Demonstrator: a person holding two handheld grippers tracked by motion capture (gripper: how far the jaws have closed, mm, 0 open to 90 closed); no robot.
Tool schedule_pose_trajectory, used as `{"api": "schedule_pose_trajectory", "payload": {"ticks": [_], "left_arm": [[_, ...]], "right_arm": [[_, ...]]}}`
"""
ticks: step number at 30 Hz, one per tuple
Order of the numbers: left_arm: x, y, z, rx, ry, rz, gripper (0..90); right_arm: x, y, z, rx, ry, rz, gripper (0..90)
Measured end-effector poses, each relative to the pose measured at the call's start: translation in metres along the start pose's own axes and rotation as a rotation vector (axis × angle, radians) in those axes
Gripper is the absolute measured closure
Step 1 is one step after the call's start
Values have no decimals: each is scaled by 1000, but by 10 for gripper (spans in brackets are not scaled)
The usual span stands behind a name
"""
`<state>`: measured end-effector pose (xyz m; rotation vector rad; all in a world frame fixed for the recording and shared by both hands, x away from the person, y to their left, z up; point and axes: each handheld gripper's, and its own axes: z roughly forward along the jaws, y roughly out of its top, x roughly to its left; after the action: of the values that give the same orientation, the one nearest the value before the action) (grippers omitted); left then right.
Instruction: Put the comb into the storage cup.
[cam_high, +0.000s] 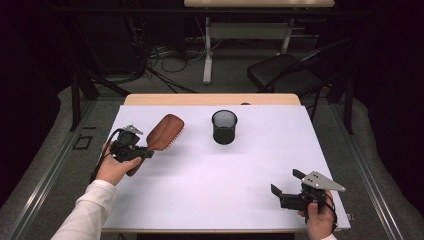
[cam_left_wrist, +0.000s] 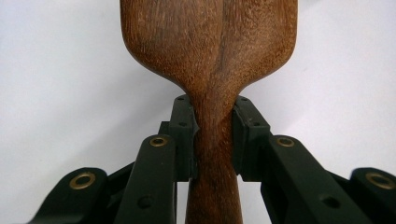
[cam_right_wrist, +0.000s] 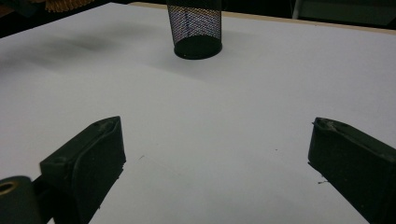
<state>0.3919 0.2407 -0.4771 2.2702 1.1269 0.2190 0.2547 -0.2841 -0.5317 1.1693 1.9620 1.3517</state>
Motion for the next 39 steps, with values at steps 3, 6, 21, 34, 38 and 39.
{"api": "schedule_pose_trajectory", "payload": {"ticks": [3, 6, 21, 34, 38, 39], "left_arm": [[-2, -1, -3, -24, 3, 3, 725], [-4, -1, -6, -46, -3, -2, 725], [-30, 4, -16, -165, -54, 26, 725], [-62, 20, -11, -234, -100, 76, 725], [-71, 24, -9, -239, -107, 97, 725], [-73, 25, -8, -246, -112, 96, 725]], "right_arm": [[0, 0, 0, -1, 0, -2, 33], [1, 0, 0, 2, -1, 6, 33], [1, 0, 0, 5, 0, -2, 33], [0, -1, 1, 5, -2, 8, 33], [0, -1, 2, 5, -2, 9, 33], [0, -1, 2, 4, -2, 9, 33]]}}
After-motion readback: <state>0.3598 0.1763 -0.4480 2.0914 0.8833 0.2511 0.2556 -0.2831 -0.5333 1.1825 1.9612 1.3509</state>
